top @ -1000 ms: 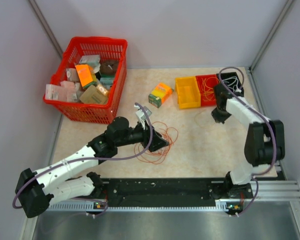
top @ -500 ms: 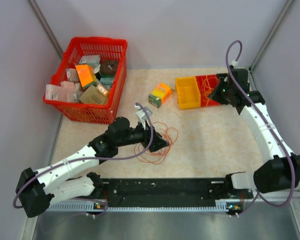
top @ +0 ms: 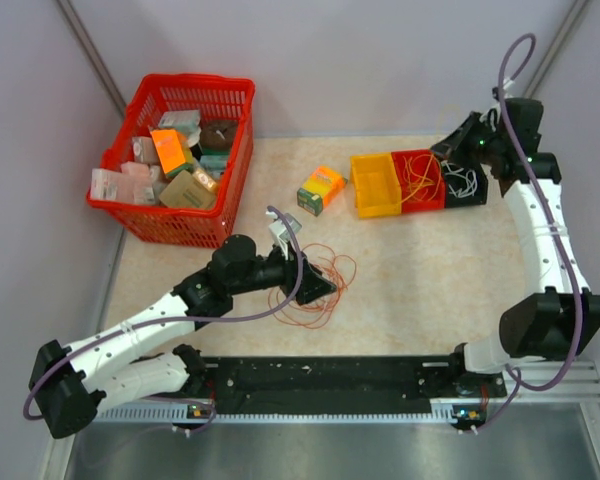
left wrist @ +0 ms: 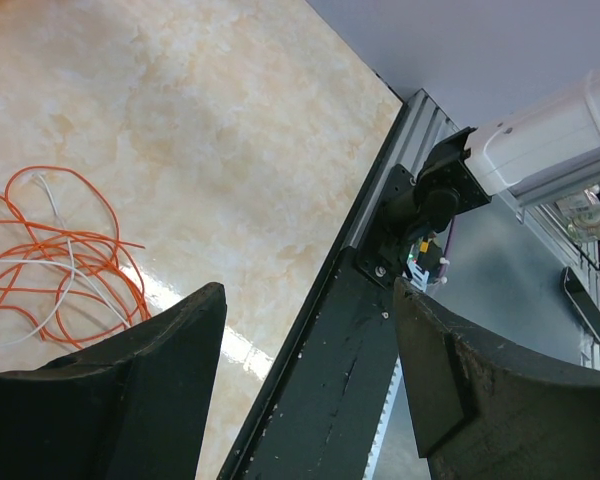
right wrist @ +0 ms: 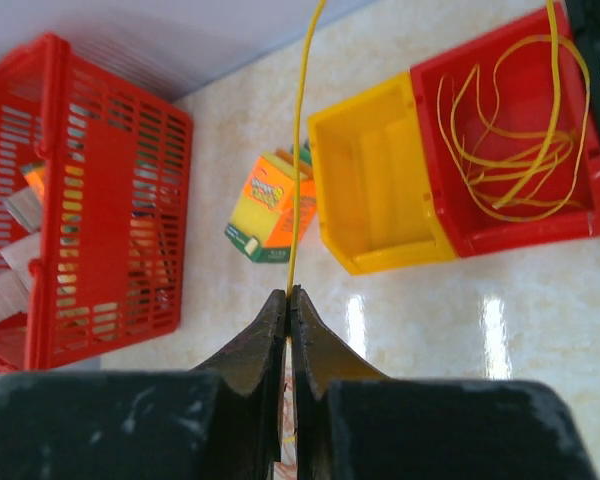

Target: Untangle the cables

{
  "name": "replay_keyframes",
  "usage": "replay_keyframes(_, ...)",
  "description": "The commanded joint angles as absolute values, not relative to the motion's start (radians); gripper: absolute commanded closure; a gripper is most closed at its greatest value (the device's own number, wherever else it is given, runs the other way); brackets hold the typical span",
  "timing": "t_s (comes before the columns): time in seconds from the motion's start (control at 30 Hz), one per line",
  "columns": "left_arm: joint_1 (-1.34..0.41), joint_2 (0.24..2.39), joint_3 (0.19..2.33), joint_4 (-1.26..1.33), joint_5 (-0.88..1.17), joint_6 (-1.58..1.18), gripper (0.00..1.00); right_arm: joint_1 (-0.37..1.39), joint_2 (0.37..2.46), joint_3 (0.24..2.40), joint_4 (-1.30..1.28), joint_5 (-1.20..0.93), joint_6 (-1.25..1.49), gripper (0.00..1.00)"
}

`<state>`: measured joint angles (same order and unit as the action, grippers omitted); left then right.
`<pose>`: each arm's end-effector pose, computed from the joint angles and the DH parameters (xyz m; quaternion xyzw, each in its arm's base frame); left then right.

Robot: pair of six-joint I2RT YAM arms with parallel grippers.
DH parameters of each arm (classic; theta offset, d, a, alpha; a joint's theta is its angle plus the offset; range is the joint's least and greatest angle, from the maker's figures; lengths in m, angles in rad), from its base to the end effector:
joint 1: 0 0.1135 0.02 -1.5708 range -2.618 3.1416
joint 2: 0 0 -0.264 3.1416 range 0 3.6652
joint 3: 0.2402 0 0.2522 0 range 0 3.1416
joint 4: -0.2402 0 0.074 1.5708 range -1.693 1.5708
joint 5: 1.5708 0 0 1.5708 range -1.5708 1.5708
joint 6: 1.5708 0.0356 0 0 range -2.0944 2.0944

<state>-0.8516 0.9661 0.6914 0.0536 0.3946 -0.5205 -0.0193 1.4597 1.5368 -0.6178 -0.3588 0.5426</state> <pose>0.1387 -0.1792 0.2986 0.2470 0.7350 -0.5065 0.3771 0.3225 0.0063 0.3993 0.1530 0.8471 0.2754 0.4280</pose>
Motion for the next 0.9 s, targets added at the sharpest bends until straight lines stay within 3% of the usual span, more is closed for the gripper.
replay_keyframes(0.0,-0.851,0.966,0.712,0.089,0.390,-0.506,0.28,-0.075,1.491,1.632,-0.575,-0.437,0.568,1.00)
replay_keyframes(0.27,-0.851,0.973,0.707,0.092,0.393,-0.503,0.28,-0.067,1.466,1.675,-0.448,-0.088,0.287,1.00)
replay_keyframes(0.4,-0.851,0.976,0.712,0.089,0.391,-0.502,0.27,-0.066,1.488,1.646,-0.309,-0.048,0.151,1.00)
replay_keyframes(0.77,-0.851,0.991,0.715,0.097,0.390,-0.502,0.27,0.055,1.451,1.206,0.271,-0.011,-0.198,1.00)
replay_keyframes(0.87,-0.851,0.986,0.716,0.094,0.390,-0.502,0.27,0.118,1.480,1.166,0.298,0.063,-0.268,1.00)
